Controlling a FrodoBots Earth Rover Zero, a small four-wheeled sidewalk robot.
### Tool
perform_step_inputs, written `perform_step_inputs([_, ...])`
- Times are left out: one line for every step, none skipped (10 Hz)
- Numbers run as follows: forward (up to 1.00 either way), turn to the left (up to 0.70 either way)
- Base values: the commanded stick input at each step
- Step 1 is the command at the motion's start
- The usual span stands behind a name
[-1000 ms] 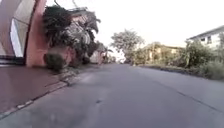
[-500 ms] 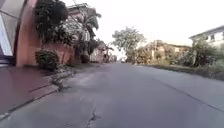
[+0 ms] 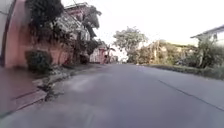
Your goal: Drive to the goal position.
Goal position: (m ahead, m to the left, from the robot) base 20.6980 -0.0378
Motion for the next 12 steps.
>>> perform_step_inputs([1.00,0.00])
perform_step_inputs([1.00,0.00])
perform_step_inputs([1.00,0.00])
perform_step_inputs([1.00,0.00])
perform_step_inputs([1.00,0.00])
perform_step_inputs([1.00,0.00])
perform_step_inputs([1.00,0.00])
perform_step_inputs([1.00,0.00])
perform_step_inputs([1.00,0.00])
perform_step_inputs([1.00,0.00])
perform_step_inputs([1.00,0.00])
perform_step_inputs([1.00,0.00])
